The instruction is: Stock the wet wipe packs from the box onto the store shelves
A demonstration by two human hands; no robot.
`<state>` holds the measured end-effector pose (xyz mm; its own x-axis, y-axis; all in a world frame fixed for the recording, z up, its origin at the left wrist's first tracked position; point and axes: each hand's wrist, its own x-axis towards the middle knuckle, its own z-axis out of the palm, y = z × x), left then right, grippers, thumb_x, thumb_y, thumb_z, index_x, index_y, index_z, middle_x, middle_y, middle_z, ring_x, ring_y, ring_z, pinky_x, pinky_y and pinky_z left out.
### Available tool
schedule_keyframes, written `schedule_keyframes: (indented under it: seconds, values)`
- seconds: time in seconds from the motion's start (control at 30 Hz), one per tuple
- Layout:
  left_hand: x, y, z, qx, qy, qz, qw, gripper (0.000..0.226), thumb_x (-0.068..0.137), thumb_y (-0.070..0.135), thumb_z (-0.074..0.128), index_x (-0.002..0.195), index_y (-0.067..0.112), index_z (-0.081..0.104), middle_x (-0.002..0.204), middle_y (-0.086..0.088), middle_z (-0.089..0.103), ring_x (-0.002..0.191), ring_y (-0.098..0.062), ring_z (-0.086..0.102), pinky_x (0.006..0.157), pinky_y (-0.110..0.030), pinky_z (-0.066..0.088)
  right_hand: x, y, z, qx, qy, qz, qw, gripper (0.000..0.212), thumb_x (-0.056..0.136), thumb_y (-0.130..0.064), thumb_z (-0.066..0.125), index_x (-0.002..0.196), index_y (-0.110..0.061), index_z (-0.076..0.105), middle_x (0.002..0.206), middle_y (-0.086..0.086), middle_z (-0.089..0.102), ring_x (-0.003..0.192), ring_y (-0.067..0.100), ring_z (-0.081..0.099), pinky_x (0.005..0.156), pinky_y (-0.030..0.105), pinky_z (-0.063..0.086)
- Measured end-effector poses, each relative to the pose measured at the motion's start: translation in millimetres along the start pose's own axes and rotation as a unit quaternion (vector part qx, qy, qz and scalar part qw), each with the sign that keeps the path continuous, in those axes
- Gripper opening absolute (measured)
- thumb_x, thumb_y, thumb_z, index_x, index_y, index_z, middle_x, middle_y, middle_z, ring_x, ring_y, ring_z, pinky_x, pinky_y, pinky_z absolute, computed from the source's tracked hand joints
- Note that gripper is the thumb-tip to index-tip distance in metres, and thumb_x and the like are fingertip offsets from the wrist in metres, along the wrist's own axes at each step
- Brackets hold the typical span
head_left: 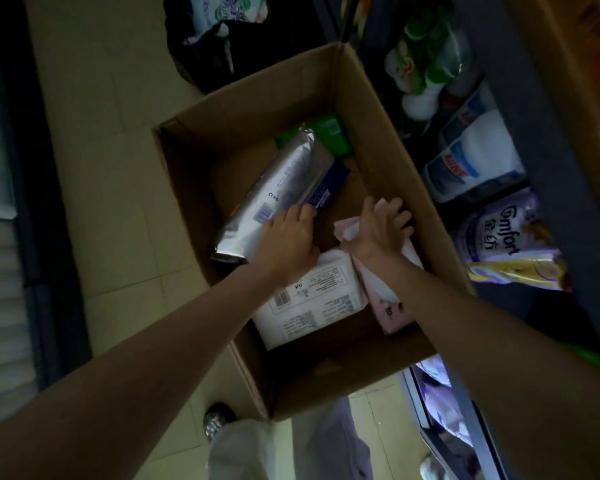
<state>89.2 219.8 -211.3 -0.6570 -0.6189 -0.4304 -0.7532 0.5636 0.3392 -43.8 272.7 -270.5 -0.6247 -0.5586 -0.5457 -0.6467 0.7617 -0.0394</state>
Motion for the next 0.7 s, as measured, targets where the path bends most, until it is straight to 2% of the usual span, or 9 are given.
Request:
schedule_keyframes:
  seconds: [0.17,0.23,0.3,0.37,0.4,0.47,0.5,0.6,0.7]
  values:
    - [-11.1,2.8,-41.1,-0.133,-0.014,-0.018,0.991,0.061,0.083,0.016,0.062,0.136,0.005,0.033,0.135,-0.012,0.043,0.124,-0.026,0.041,0.095,-0.027,0.033,-47.5,-9.2,-67.4,0.057,0.093,-0.091,0.990,0.080,0.068,-0.037,0.076,0.131,-0.020,0.032,0.136,0.018,0.022,0.120,0.040,0.031,0.097,0.048,0.036]
    - [-20.7,6.3,-71.3,-0.226,-0.027,-0.032,0.973,0.069,0.083,0.016,0.067,0.140,0.010,0.028,0.141,-0.006,0.039,0.130,-0.020,0.038,0.094,-0.019,0.031,-64.6,-28.6,-110.9,0.075,0.116,-0.147,0.979,0.074,0.069,-0.035,0.074,0.129,-0.019,0.034,0.135,0.016,0.023,0.119,0.039,0.032,0.096,0.047,0.040]
    - [-29.4,1.3,-104.4,-0.336,-0.021,-0.028,0.941,0.083,0.076,0.024,0.074,0.142,0.013,0.025,0.143,-0.002,0.038,0.133,-0.018,0.037,0.103,-0.022,0.031,-86.1,-59.0,-160.2,0.115,0.143,-0.205,0.961,0.066,0.069,-0.032,0.073,0.124,-0.019,0.038,0.133,0.014,0.024,0.118,0.037,0.032,0.094,0.046,0.041]
    - [-43.9,-9.6,-142.0,-0.420,0.050,-0.018,0.906,0.092,0.063,0.034,0.084,0.136,0.006,0.036,0.132,0.000,0.054,0.123,-0.015,0.051,0.102,-0.029,0.044,-116.2,-95.7,-207.2,0.146,0.162,-0.265,0.939,0.061,0.068,-0.029,0.072,0.119,-0.018,0.040,0.128,0.012,0.027,0.115,0.036,0.034,0.092,0.045,0.043]
    - [-52.7,-20.6,-160.7,-0.447,0.102,-0.003,0.889,0.076,0.062,0.026,0.086,0.123,0.003,0.048,0.115,0.007,0.066,0.109,-0.008,0.060,0.091,-0.025,0.051,-133.7,-115.3,-228.6,0.152,0.167,-0.291,0.930,0.060,0.067,-0.029,0.072,0.117,-0.019,0.040,0.126,0.011,0.027,0.114,0.035,0.034,0.090,0.044,0.044]
    - [-86.2,-38.1,-206.1,-0.480,0.187,0.031,0.856,0.036,0.067,-0.002,0.079,0.094,0.013,0.060,0.083,0.020,0.071,0.081,0.007,0.064,0.073,-0.013,0.052,-175.9,-155.1,-267.6,0.168,0.168,-0.336,0.911,0.062,0.065,-0.031,0.074,0.116,-0.022,0.039,0.124,0.010,0.028,0.113,0.033,0.035,0.088,0.041,0.044]
    - [-110.9,-44.9,-233.4,-0.488,0.218,0.031,0.845,0.035,0.069,-0.005,0.076,0.092,0.017,0.061,0.084,0.018,0.071,0.081,0.006,0.065,0.073,-0.014,0.053,-198.2,-174.4,-284.6,0.180,0.171,-0.361,0.899,0.066,0.064,-0.033,0.075,0.118,-0.023,0.039,0.124,0.009,0.029,0.113,0.032,0.035,0.088,0.039,0.043]
    - [-185.6,-77.1,-296.7,-0.545,0.280,0.022,0.790,0.042,0.073,0.011,0.077,0.111,0.019,0.060,0.109,-0.001,0.070,0.099,-0.013,0.068,0.081,-0.029,0.057,-267.7,-231.8,-327.6,0.221,0.155,-0.471,0.840,0.079,0.067,-0.039,0.076,0.132,-0.024,0.034,0.127,0.009,0.037,0.114,0.028,0.040,0.091,0.034,0.038]
    - [-262.1,-114.3,-342.5,-0.627,0.333,-0.006,0.704,0.045,0.075,0.024,0.075,0.116,0.018,0.057,0.111,-0.004,0.070,0.091,-0.015,0.070,0.070,-0.026,0.056,-341.6,-283.3,-370.9,0.384,0.038,-0.530,0.755,0.067,0.083,-0.041,0.063,0.138,-0.021,0.032,0.122,0.006,0.053,0.110,0.020,0.055,0.095,0.031,0.043]
